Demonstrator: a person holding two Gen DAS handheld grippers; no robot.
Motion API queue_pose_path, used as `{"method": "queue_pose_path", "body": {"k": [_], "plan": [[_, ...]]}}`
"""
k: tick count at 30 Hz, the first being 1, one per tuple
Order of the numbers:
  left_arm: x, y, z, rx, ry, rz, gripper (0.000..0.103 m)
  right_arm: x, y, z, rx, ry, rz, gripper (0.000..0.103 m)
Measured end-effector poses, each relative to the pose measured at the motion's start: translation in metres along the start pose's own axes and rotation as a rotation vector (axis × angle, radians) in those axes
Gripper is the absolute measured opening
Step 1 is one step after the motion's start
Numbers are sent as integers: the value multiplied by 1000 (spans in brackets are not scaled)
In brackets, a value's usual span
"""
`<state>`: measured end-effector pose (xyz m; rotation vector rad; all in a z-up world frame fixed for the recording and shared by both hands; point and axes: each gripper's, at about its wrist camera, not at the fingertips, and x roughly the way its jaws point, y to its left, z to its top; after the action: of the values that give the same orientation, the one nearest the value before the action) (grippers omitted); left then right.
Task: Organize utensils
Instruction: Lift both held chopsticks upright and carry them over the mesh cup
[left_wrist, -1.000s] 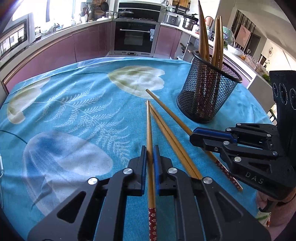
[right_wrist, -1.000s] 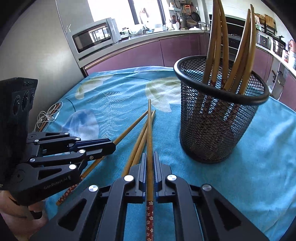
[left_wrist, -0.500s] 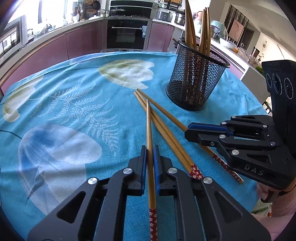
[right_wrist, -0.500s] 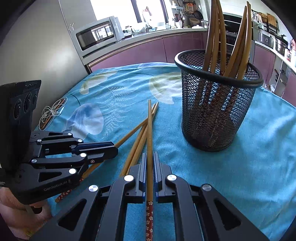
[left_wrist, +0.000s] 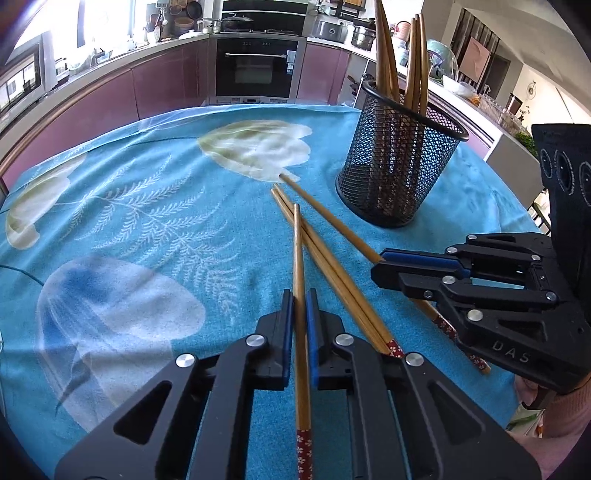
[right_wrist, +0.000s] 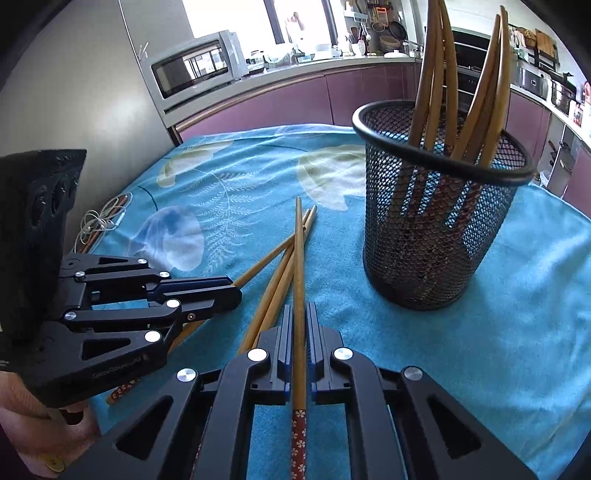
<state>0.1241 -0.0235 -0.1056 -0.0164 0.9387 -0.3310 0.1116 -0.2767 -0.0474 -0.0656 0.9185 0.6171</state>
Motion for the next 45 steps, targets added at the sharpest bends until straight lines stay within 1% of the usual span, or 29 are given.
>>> {"method": "queue_pose_path", "body": {"k": [7,14,23,31,33,39,45], "plan": [[-16,-3,1,-1,-32,-23,7,-23,0,2,0,-51,21,6],[-46,-8,11,-4,-94,-115,7,-53,1,3,1,-126,27,6],[-87,-14,24,4,-173,-211,7,-91,-11,10,25,-229,15,6],[-115,-14,32,3,-236,-258,7,-113,-18,21,24,-298,1,6],[-121,-13,35,3,-251,-259,7,-118,-19,25,22,-314,-4,6],[-132,-10,42,-12,-288,-282,7,-128,-26,35,25,-349,-6,6],[-138,-9,60,-20,-332,-289,7,-137,-27,43,18,-378,-16,6]]}}
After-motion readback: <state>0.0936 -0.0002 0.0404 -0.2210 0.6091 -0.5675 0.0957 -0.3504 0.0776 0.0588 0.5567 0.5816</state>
